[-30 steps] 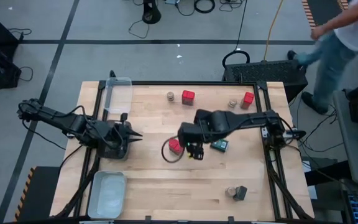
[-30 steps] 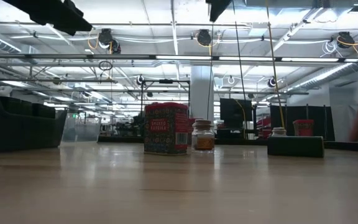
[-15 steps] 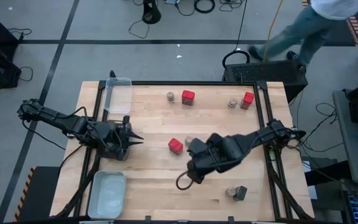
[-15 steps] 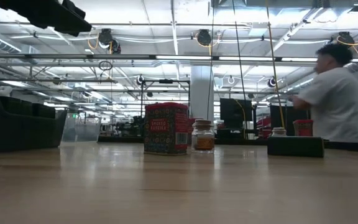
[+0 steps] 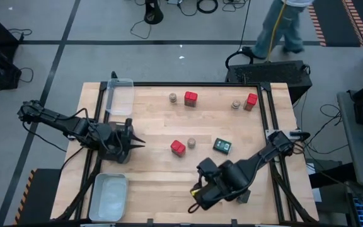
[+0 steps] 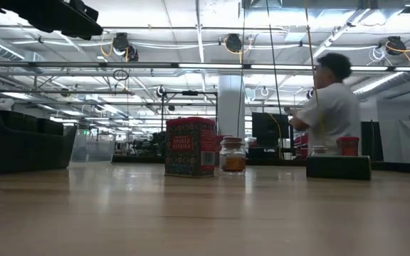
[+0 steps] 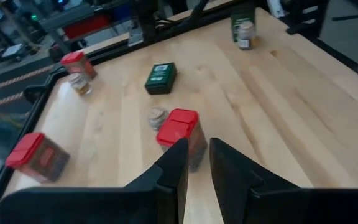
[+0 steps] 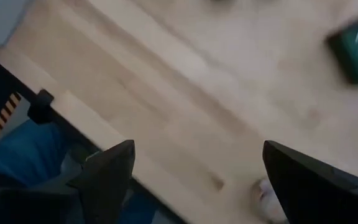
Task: Sort spices by type
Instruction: Put the black seasoning can into the black bin
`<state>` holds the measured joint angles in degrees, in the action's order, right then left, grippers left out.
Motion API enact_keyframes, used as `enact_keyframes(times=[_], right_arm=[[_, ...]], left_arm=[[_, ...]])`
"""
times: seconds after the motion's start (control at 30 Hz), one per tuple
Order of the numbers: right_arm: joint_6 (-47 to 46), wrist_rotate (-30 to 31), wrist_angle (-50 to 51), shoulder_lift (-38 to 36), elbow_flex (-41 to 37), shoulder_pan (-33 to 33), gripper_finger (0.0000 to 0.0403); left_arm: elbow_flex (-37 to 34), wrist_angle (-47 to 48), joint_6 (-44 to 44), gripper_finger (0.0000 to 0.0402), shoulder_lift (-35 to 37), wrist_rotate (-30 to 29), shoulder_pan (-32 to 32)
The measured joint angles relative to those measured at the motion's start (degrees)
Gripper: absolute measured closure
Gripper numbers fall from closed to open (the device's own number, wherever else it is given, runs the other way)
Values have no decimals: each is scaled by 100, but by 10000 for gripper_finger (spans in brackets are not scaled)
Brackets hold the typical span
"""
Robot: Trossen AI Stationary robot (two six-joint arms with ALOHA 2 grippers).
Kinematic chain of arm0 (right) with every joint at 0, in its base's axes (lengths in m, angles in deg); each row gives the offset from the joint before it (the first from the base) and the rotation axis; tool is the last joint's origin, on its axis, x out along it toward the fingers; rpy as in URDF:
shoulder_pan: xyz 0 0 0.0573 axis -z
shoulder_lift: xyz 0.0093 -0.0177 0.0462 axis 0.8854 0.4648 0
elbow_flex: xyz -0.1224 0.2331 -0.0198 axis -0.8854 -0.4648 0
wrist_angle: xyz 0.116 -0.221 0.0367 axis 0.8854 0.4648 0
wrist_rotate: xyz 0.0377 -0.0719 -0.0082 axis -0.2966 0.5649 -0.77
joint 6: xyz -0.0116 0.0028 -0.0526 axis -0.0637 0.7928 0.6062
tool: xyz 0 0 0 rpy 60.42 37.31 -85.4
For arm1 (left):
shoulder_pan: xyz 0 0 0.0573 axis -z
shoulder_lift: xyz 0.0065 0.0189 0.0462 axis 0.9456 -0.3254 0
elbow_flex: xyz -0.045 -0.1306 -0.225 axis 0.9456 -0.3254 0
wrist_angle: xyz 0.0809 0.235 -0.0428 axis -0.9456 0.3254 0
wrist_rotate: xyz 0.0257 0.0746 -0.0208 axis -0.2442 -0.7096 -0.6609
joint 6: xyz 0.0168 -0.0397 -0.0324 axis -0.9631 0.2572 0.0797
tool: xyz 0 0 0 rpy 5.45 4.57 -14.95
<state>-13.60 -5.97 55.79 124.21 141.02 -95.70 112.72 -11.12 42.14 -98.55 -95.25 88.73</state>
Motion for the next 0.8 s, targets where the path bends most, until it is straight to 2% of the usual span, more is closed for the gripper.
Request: enact_keyframes(times=[0.17, 0.27, 0.43, 0.53, 0.63, 0.73, 0.8], right_arm=[[-776, -644, 0, 222, 0, -150, 67], [-1043, -773, -11, 255, -133, -225, 67], [-1059, -807, -2, 134, -825, -152, 67], [-826, -851, 2, -100, -1273, -19, 67], [-740, -1145, -6, -438, -1719, 161, 67], [-902, -1702, -7, -844, -2251, 289, 67], [-1351, -2176, 8, -1148, -2698, 318, 67]], left_arm=[[0, 2, -220, 329, -1, 291, 0], [0, 5, -310, 329, -1, 396, 0], [0, 2, -532, 329, -1, 557, 0], [0, 3, -537, 329, -1, 563, 0], [0, -5, -528, 329, -1, 563, 0], [0, -28, -528, 329, -1, 563, 0], [0, -82, -528, 329, -8, 563, 0]])
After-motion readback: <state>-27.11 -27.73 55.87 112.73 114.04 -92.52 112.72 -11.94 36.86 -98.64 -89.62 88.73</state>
